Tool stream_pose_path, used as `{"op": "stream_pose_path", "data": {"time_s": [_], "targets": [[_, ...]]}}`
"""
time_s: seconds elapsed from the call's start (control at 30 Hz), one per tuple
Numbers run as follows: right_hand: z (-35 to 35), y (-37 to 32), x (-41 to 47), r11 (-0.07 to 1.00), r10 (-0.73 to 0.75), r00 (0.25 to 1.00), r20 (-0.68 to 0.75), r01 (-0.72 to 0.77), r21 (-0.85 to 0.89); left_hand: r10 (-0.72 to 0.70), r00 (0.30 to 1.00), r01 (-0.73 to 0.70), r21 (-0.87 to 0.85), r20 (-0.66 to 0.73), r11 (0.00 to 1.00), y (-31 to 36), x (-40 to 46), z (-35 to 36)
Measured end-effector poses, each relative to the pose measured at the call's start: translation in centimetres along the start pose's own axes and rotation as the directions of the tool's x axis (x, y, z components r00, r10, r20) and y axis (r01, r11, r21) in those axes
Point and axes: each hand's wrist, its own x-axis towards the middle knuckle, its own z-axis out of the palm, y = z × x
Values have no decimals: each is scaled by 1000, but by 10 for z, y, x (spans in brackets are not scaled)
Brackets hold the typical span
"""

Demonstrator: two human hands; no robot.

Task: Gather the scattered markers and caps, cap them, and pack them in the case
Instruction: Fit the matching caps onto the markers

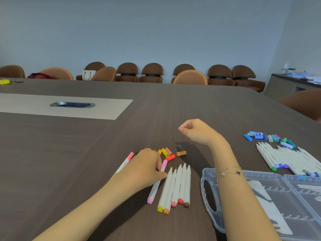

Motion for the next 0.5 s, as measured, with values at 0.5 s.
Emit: {"op": "stream_pose_path", "data": {"time_s": [0.5], "targets": [[32,-9,4,990,-7,985,175,31,-139,-26,998,27,-14,63,1000,-6,11,18]]}}
